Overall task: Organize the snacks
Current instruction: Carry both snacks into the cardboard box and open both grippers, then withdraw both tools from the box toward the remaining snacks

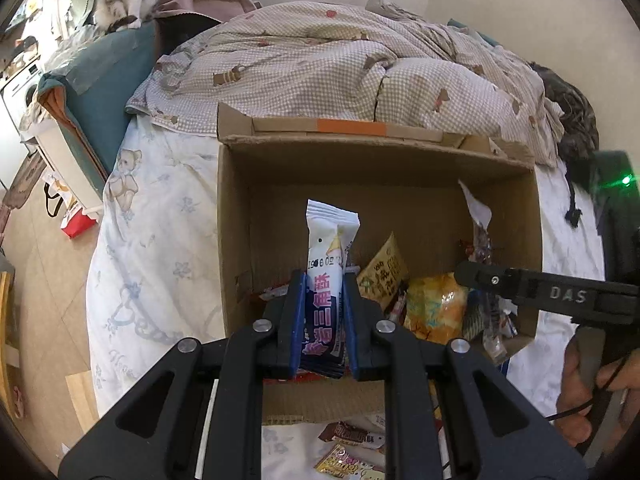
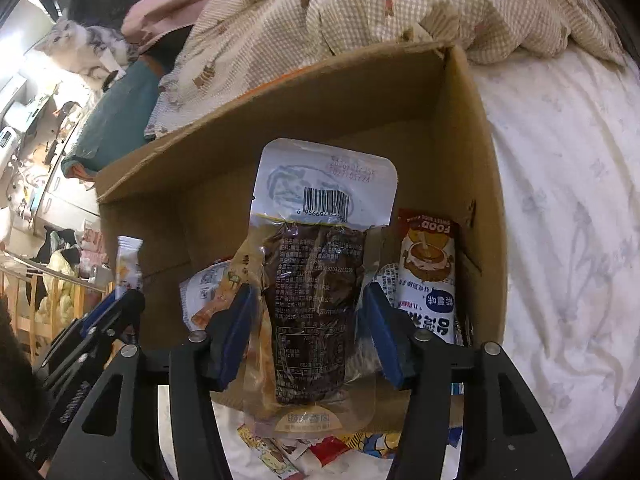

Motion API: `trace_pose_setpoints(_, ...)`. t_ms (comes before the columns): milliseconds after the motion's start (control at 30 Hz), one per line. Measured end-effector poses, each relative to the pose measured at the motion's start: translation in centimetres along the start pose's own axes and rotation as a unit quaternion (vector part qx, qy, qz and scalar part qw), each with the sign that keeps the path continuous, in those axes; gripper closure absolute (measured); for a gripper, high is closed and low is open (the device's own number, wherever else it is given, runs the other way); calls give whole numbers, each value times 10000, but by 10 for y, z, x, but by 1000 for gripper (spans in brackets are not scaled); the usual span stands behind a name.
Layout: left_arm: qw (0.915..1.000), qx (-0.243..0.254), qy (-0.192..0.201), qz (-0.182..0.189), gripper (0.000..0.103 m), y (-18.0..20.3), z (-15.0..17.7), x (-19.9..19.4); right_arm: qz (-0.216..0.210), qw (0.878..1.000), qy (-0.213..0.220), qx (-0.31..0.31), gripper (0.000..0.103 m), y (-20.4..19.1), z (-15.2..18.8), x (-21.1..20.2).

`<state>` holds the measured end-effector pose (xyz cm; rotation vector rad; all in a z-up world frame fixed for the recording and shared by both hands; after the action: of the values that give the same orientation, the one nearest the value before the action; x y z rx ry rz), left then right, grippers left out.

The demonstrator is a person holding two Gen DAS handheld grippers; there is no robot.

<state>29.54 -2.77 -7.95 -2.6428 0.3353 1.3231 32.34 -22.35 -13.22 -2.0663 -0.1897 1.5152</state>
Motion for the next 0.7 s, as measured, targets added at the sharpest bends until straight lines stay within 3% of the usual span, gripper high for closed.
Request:
trace_pose_setpoints(133, 9999, 42, 37, -91, 88, -1, 2, -1, 12, 9999, 91, 72, 41, 3, -4, 0)
trace_pose_setpoints(367, 10000, -1, 1, -50, 84, -3, 2, 0, -492, 9972, 232, 505, 36, 12, -7, -11)
trace_pose_setpoints(400, 10000, -12, -6, -23, 79, -2, 2, -1, -558, 9967, 270, 531, 29, 13, -8, -13)
trace_pose_setpoints(433, 10000, -58, -1, 20, 58, -2, 2, -1, -601, 9962, 346, 523, 20, 13, -8, -16)
trace_pose_setpoints(467, 9998, -181, -5, 0, 28, -3, 4, -3, -570, 9961, 491, 452, 16, 11, -8, -21)
trace_pose_setpoints(533, 9994, -325, 41, -66, 6, -2, 6, -6, -397, 9963, 733, 216, 9, 6, -6, -27)
trace_pose_setpoints(700, 9996, -190, 175, -97, 6, 2, 6, -13, -434, 9964, 730, 49, 9, -1, -6, -30)
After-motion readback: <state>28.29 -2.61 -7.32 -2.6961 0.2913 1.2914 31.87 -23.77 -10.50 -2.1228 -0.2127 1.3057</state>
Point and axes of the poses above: each gripper's, at about its wrist camera, not at the fingertips, and x roughly the way its jaws point, y to its right, z to its underside, the point moved 1 cm from there along x, roughly the way its jaws point, and after that the axes turned 14 degrees about x, right-handed, at the moved point
